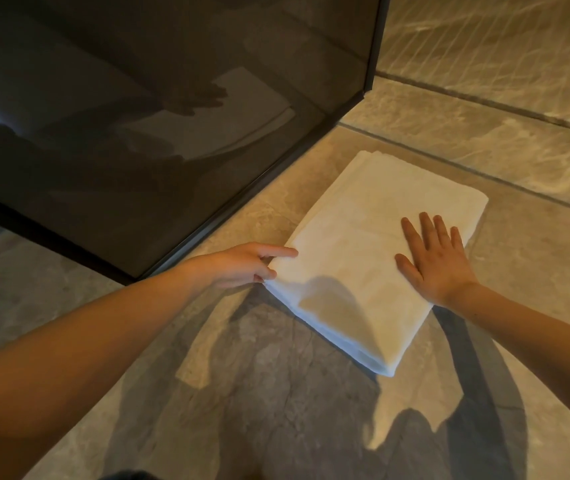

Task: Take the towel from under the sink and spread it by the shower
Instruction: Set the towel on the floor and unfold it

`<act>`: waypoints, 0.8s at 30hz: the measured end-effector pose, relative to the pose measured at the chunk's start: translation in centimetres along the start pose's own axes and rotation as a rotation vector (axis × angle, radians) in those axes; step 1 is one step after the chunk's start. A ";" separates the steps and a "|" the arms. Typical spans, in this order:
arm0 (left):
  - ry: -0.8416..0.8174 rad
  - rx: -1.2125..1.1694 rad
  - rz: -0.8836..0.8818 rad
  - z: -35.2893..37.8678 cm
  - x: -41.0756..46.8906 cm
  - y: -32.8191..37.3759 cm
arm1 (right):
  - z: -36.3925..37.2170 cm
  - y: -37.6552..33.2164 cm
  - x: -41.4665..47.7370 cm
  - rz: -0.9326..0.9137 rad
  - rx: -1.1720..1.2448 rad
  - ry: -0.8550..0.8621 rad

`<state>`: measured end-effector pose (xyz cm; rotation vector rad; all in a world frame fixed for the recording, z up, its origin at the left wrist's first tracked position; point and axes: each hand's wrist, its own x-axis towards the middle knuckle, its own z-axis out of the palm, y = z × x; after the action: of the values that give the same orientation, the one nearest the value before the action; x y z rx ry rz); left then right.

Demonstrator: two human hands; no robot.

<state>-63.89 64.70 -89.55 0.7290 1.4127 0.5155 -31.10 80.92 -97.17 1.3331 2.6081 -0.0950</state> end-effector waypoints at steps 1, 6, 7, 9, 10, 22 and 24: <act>-0.004 -0.012 -0.001 0.1 0.0 0.2 | 0.0 0.0 0.1 -0.001 -0.002 -0.011; -0.058 -0.101 0.033 0.8 -0.4 1.2 | -3.0 -1.1 1.4 0.029 0.232 0.007; -0.077 -0.112 0.043 1.1 -0.4 1.5 | -4.3 -1.7 1.8 0.014 0.386 0.058; -0.109 -0.121 0.059 1.9 -0.6 2.3 | -7.3 -3.4 2.5 -0.043 0.672 0.036; -0.124 -0.115 0.066 2.3 -0.7 2.7 | -8.6 -4.3 2.9 -0.069 0.761 -0.043; -0.290 0.041 0.092 5.6 -0.7 5.4 | -12.0 -6.8 5.4 0.169 0.872 -0.374; -0.316 -0.025 0.071 5.6 -0.5 5.6 | -12.0 -5.3 4.7 0.164 0.939 -0.273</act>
<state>-57.81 67.37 -85.10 0.8041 1.0880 0.4499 -39.91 83.40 -86.71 1.5972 2.2343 -1.4944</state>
